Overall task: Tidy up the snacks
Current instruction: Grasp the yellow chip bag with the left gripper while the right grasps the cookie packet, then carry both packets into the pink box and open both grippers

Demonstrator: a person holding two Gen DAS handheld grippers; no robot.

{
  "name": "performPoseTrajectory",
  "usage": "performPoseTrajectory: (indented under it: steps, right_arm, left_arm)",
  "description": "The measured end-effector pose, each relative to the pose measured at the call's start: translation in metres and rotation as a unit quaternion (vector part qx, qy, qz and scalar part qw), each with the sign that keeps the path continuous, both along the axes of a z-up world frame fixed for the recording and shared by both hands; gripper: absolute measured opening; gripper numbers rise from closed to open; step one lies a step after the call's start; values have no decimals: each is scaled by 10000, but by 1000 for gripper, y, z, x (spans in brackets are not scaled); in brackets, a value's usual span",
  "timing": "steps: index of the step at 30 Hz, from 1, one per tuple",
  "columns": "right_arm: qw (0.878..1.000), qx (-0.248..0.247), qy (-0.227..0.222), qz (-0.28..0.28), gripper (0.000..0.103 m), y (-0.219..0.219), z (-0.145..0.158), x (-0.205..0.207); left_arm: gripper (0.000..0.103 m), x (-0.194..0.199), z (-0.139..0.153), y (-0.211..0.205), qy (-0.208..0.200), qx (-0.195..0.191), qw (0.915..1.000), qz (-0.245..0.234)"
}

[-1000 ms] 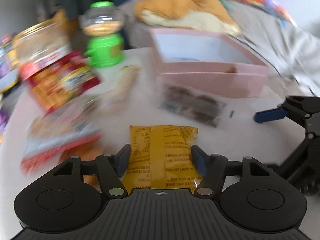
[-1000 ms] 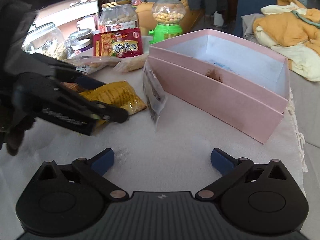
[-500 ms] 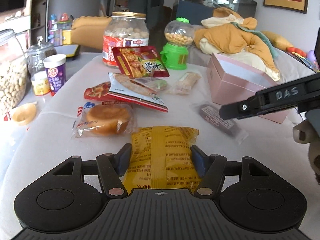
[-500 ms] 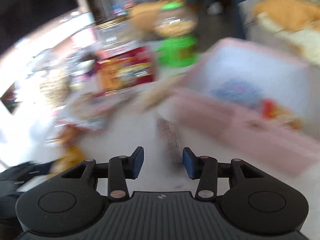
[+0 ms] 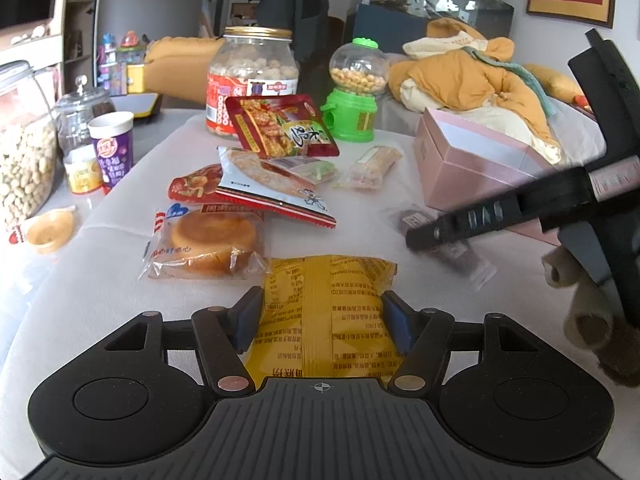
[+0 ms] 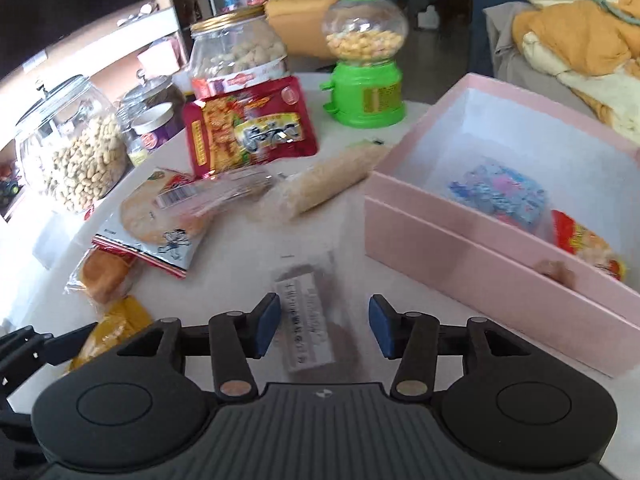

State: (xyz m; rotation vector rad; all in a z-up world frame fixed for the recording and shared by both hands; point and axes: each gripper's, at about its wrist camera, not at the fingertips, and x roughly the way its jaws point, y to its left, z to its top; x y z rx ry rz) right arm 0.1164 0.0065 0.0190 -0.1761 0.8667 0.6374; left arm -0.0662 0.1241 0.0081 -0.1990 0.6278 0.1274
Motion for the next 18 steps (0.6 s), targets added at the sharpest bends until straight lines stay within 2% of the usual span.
performPoseTrajectory:
  steps: [2, 6, 13, 18]
  right_arm:
    - [9989, -332, -150, 280, 41, 8, 2, -13]
    - [9974, -531, -159, 461, 40, -6, 4, -37]
    - [9977, -661, -135, -29, 38, -70, 5, -50]
    - [9981, -508, -82, -343, 37, -105, 3, -51]
  left_arm:
    - [70, 0, 0, 0, -5, -12, 10000, 4]
    - [70, 0, 0, 0, -6, -16, 10000, 6]
    - [70, 1, 0, -3, 39, 97, 9999, 7]
    - [70, 3, 0, -7, 102, 250, 9996, -3]
